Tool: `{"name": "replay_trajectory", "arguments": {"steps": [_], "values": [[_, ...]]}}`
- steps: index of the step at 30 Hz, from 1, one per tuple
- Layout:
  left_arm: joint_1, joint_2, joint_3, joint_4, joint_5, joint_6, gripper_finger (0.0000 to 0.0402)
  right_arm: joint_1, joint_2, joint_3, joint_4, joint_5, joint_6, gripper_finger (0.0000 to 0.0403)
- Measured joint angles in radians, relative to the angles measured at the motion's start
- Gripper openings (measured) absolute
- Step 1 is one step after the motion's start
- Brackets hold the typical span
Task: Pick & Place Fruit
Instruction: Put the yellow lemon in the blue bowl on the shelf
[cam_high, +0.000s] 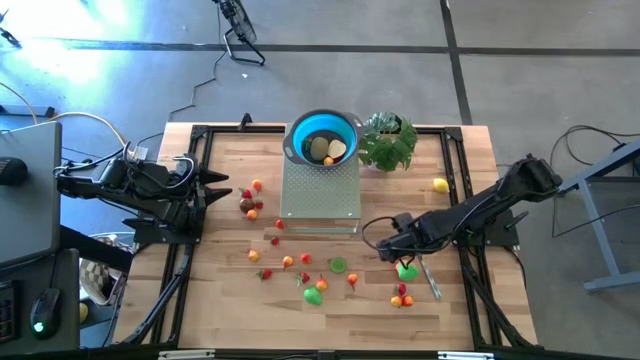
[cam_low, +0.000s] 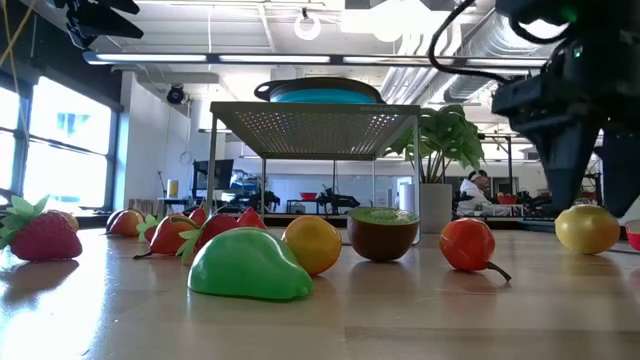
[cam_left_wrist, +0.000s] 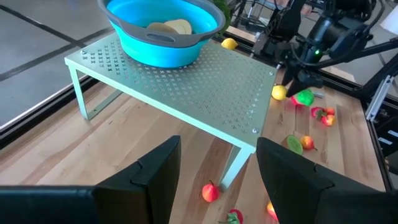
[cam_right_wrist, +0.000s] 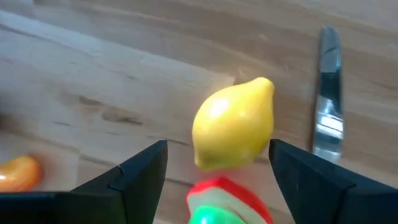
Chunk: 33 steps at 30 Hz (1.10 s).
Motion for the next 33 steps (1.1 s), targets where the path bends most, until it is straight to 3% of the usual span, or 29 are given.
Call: {"name": "replay_trajectory", "arguments": {"steps": [5, 19, 33], "values": [[0.0, 0.0, 0.0, 0.0, -0.001, 0.0, 0.0205, 0.0, 0.0, -0.036, 0.032, 0.051, 0.024, 0.0273], [0.0, 0.0, 0.0, -0.001, -0.001, 0.0, 0.0205, 0.0, 0.0, -0.097, 0.113, 0.067, 0.028, 0.0269], [0.0, 0.0, 0.0, -0.001, 0.0, 0.0, 0.0205, 0.0, 0.0, -0.127, 0.156, 0.089, 0.028, 0.0187]]}}
